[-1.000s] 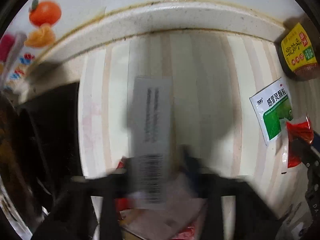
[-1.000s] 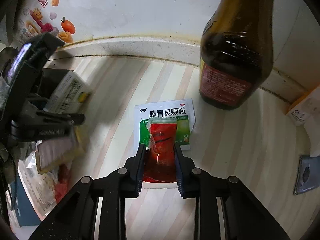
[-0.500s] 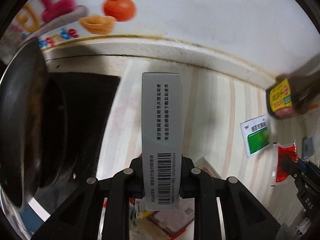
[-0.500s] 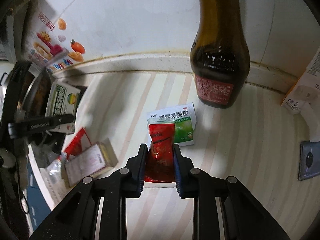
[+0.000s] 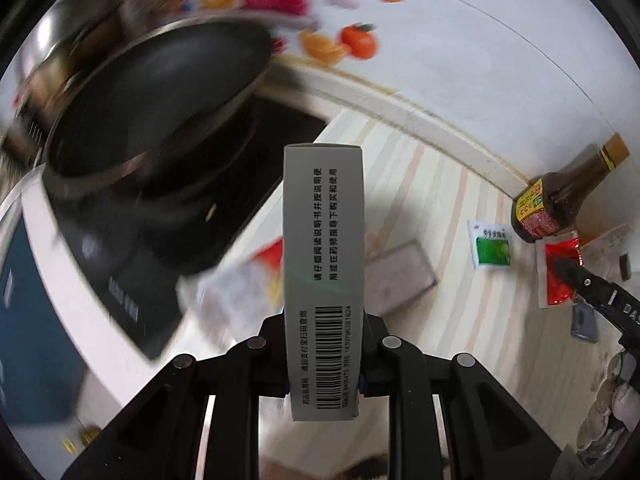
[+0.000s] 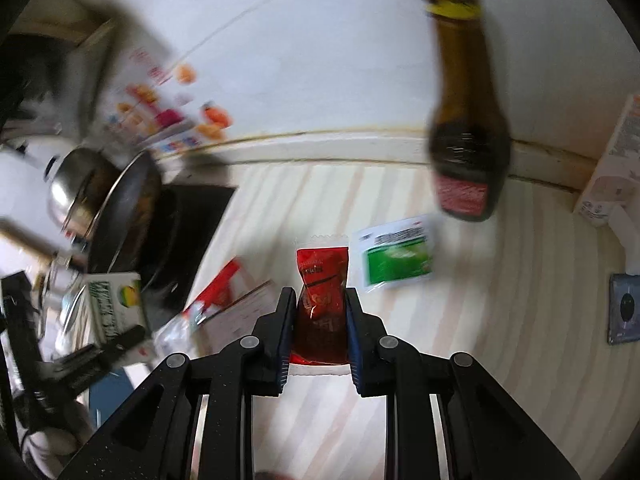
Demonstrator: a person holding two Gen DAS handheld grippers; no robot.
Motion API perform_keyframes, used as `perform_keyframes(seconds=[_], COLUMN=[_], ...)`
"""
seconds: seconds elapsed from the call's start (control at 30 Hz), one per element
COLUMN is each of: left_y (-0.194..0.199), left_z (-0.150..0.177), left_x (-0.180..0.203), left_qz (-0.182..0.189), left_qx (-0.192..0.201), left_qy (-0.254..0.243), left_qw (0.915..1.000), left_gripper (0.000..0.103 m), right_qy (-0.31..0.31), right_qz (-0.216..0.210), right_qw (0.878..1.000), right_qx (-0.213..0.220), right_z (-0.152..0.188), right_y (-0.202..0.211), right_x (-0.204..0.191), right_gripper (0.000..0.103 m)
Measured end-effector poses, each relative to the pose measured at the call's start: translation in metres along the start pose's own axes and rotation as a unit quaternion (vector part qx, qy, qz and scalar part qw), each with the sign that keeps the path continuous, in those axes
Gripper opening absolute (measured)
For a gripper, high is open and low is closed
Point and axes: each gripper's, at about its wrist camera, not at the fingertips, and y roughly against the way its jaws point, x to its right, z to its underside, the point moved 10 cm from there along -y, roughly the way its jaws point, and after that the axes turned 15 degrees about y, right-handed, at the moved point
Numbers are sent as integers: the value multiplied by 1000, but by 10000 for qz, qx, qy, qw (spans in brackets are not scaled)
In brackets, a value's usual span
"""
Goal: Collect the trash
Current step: 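Carry the medicine box and red sachet toward the trash bin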
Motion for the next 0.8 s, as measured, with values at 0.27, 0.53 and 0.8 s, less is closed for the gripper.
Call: perform_keyframes(seconds=[0.27,0.53,0.8], left_y=[40,86,55], left_z=[38,108,248], left_x=[-120,-310,-531], left_qz=[-278,-804,-1341], left_qx=[244,406,-150], left_qy=[1000,2391,3924], left_qw=[9943,9668,9098], left_gripper=[19,18,18], right_qy=[1137,2509,3474], right_qz=[-694,-1684,-2182], right_qw=[9902,9463,8887], right_qx=[-426,-1154,-2048], right_z=[42,138,312], right_y=[-3,-41,-134], right_x=[-140,-345,-506], right_gripper=[25,24,24])
